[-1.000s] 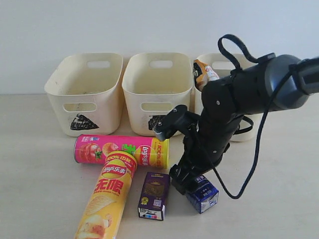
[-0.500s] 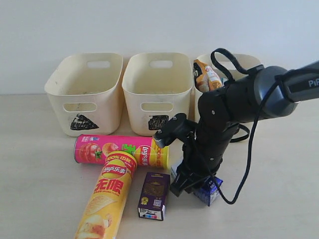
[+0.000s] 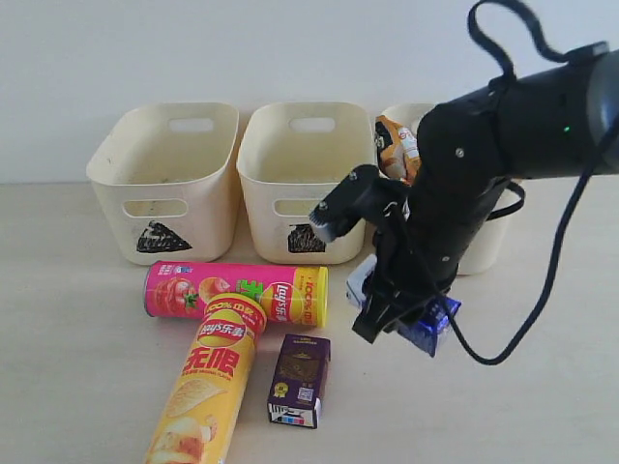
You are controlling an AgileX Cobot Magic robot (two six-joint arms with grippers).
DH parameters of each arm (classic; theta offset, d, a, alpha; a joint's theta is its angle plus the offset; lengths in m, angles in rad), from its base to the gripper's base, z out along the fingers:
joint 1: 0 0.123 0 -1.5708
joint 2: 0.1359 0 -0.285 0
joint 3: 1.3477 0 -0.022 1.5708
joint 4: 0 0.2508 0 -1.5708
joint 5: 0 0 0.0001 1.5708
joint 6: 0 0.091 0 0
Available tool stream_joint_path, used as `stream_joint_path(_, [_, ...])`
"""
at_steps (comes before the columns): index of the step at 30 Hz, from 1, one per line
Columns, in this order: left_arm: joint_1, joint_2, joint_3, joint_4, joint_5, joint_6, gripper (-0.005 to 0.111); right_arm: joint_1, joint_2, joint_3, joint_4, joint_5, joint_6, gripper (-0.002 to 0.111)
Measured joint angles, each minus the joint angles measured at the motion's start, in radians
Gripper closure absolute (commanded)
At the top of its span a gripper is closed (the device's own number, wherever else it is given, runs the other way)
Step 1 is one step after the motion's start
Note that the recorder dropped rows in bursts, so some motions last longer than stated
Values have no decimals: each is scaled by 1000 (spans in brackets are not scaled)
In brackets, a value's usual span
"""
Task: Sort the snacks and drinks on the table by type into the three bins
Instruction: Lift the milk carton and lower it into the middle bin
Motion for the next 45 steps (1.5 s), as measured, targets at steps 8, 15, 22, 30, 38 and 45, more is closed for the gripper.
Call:
stream_joint_path(8, [0,0,0,0,0,0,103,0,-102,-31,-12,-135,7,108])
stream_joint_path(15, [0,0,0,0,0,0,103,0,-77,-145,-12,-362,11,108])
stream_joint_path(22, [0,0,0,0,0,0,103,0,60,-300,-13,-478,-13,108])
stream_joint_path(30, [0,0,0,0,0,0,103,-43,194,-433,-17,-507,-19,108])
stream_joint_path(38, [0,0,0,0,0,0,103,-87,272,-445,-18,-642,-19,108])
stream_joint_path(45, [0,0,0,0,0,0,103,-87,338,-445,-18,-746,-16,105])
